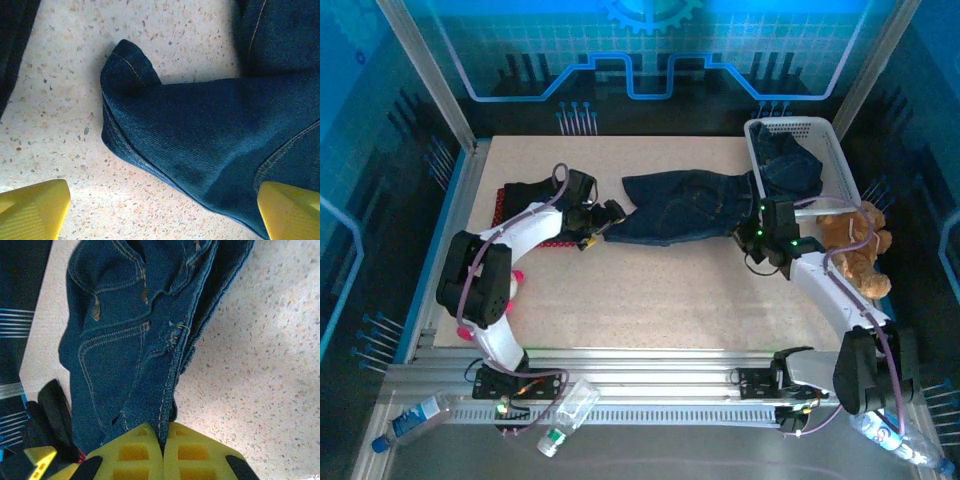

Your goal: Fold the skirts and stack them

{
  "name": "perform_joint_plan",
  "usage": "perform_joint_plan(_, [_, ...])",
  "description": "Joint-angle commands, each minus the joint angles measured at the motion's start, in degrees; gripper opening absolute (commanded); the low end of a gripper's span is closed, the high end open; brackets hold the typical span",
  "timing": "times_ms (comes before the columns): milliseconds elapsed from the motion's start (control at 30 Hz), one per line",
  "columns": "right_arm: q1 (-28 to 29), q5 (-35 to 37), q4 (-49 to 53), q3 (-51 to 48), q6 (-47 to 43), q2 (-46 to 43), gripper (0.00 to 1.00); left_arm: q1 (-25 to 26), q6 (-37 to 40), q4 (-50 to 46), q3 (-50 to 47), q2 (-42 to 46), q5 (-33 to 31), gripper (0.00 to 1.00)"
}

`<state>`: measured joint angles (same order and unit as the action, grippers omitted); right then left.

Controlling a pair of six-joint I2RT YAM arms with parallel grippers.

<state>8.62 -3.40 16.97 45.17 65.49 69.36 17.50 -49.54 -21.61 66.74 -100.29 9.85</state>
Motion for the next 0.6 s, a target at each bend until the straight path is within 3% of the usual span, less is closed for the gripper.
perform_joint_plan(0, [-1.3,1.0,2.3,1.9,-0.9,-0.8,0.0,0.8,-8.4,6.3,-3.9,0.5,2.8,0.88])
perform_joint_plan(100, [-2.0,-0.1,2.0,2.0,-1.1,-0.7,0.0,1.6,-16.4,13.3,-7.7,0.8,4.5,0.87])
perform_joint_plan(367, [-2.7,-1.9,2.3,4.9,-3.0,-1.2,0.0,4.1,-29.3,24.7,-14.4,2.7,6.4,0.89])
perform_joint_plan(500, [-2.7,-2.6,1.6,6.4,-2.9,-1.0,0.0,5.6,-35.0,33.6,-16.4,2.3,6.6,0.87])
perform_joint_plan(567, [-2.7,-2.7,1.3,6.3,-2.9,-1.1,0.0,6.2,-35.7,34.8,-16.0,1.8,5.9,0.81])
